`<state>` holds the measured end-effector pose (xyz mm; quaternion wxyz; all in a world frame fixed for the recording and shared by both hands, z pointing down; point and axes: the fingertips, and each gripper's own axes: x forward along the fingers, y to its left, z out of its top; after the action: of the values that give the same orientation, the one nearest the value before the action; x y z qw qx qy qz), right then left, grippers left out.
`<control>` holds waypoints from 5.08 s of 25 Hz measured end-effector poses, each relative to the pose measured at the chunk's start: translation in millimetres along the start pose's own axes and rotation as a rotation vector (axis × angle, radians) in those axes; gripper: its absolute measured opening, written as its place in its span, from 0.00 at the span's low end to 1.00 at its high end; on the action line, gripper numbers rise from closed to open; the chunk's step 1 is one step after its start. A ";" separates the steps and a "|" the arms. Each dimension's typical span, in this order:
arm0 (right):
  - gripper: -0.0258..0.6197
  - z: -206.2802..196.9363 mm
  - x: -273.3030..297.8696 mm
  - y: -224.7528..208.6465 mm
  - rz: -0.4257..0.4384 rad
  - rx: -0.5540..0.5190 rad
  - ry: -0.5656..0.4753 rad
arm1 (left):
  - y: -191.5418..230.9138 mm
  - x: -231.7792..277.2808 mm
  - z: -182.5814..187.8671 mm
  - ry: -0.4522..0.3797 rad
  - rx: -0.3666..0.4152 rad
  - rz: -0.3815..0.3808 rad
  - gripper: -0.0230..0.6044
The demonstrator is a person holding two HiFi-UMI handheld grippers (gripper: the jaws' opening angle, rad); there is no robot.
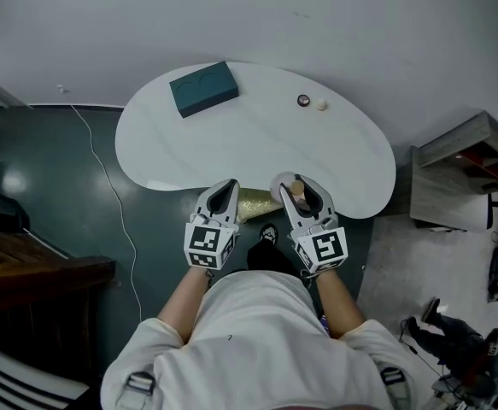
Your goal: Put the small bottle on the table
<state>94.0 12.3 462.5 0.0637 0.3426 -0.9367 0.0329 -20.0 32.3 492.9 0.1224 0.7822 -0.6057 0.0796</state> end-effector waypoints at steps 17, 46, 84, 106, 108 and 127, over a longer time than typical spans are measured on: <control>0.25 -21.7 112.0 -68.1 0.083 0.033 0.073 | 69.6 97.3 -7.2 0.093 -0.035 0.106 0.07; 0.25 -85.3 321.4 -69.6 -0.032 0.071 0.237 | 245.3 186.7 -68.7 0.262 -0.083 0.012 0.07; 0.25 -178.5 372.3 -82.7 -0.160 0.113 0.412 | 267.8 233.1 -122.9 0.386 -0.080 -0.157 0.07; 0.25 -189.7 367.3 -81.1 -0.185 0.099 0.420 | 266.4 231.5 -126.5 0.399 -0.068 -0.167 0.07; 0.26 -190.9 365.6 -79.4 -0.190 0.086 0.429 | 264.2 231.0 -126.6 0.398 -0.065 -0.171 0.07; 0.37 -183.5 336.4 -81.9 -0.257 0.122 0.424 | 242.4 236.3 -127.0 0.403 -0.077 -0.233 0.07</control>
<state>-90.1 -245.4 693.4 0.2416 0.4474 -0.8475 0.1522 -191.6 -207.7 701.9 0.2791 0.8099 -0.4770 0.1963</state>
